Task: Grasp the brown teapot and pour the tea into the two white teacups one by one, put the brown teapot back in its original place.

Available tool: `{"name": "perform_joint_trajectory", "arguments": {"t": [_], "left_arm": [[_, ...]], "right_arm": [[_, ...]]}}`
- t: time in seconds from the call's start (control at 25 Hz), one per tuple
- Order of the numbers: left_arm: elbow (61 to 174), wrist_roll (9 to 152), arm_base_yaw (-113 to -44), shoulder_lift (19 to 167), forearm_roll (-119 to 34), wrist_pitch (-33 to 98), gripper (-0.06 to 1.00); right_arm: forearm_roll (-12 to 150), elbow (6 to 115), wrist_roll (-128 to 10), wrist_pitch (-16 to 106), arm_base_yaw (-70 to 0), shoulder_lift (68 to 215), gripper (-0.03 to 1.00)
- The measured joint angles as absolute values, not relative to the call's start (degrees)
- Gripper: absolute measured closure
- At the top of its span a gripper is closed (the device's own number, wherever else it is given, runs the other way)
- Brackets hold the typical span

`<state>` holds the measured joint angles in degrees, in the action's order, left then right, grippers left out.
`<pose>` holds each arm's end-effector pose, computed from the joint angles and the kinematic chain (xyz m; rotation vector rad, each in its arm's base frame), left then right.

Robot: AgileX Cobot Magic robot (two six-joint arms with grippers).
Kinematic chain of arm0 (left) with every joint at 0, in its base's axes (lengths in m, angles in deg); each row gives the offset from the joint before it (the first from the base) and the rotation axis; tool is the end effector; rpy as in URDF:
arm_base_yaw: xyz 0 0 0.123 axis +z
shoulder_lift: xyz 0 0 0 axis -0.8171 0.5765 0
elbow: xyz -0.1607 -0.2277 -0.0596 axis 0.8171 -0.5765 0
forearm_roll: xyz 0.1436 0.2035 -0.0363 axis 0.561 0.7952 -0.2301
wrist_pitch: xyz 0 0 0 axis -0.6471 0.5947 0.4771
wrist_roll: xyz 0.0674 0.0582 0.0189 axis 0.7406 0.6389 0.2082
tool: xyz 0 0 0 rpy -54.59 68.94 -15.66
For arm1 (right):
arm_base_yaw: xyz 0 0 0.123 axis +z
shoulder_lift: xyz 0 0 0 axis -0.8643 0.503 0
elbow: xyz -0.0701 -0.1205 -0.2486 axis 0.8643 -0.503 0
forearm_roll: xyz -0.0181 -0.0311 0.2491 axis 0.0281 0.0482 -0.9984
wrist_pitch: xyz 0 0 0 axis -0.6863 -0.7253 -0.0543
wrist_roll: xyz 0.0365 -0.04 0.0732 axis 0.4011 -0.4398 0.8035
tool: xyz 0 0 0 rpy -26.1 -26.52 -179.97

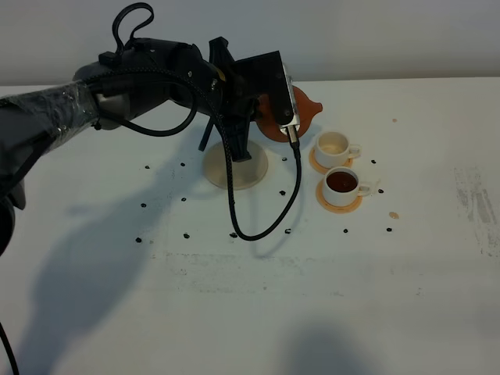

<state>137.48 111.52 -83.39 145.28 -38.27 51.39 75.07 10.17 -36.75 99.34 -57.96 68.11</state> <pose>0.4391 -0.2455 0.1985 1.6016 1.6960 0.1765 -0.0107 0.0021 0.2791 -0.0465 2.0658 0.0498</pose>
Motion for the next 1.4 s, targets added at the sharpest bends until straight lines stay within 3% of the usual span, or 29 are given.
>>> {"name": "perform_joint_trajectory", "arguments": {"t": [1.4], "left_arm": [[137.48, 122.30, -84.97, 148.97, -32.05, 44.28, 0.86]], "right_arm": [[75.07, 10.17, -36.75, 99.34, -57.96, 68.11, 0.48]]}}
